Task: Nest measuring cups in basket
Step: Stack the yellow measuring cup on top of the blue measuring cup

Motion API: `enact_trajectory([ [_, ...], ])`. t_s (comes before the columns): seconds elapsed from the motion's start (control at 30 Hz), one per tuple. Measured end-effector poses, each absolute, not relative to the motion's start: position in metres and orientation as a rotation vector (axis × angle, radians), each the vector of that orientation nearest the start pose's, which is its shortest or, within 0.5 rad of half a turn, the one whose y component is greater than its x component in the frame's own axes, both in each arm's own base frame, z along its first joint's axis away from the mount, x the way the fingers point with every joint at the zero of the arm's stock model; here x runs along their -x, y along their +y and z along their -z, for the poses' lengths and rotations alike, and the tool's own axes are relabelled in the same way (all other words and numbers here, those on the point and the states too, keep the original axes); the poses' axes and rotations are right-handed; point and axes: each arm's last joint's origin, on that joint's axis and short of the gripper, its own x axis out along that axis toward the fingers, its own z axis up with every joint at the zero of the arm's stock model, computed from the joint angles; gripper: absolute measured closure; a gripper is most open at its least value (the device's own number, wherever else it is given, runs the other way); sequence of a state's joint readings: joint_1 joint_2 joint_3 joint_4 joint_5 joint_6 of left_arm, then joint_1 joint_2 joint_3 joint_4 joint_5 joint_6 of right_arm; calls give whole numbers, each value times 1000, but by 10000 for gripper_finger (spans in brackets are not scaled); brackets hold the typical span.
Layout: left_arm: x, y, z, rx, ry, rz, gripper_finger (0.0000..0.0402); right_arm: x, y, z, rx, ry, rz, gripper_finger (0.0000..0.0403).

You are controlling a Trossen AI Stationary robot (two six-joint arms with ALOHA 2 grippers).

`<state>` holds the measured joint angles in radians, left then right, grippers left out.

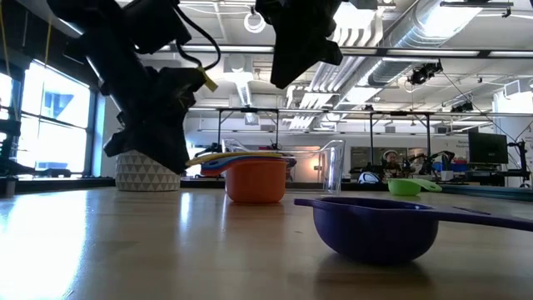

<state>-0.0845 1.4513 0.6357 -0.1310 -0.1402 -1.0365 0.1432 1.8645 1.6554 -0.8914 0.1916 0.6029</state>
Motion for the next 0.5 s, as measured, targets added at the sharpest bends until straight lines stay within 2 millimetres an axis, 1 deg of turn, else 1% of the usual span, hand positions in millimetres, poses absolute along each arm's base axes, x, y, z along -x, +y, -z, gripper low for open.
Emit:
enact_trajectory([
  [0.13,-264,-21,-142,863,801,-510,342,-389,50,-278,-358,1031,366,345],
  [0.27,-268,-26,-134,882,806,-504,342,-388,51,-278,-352,1034,360,345],
  [0.37,-271,-30,-133,895,790,-488,342,-388,51,-278,-351,1034,359,345],
  [0.5,-275,-36,-137,905,751,-441,342,-388,51,-278,-336,1036,349,345],
])
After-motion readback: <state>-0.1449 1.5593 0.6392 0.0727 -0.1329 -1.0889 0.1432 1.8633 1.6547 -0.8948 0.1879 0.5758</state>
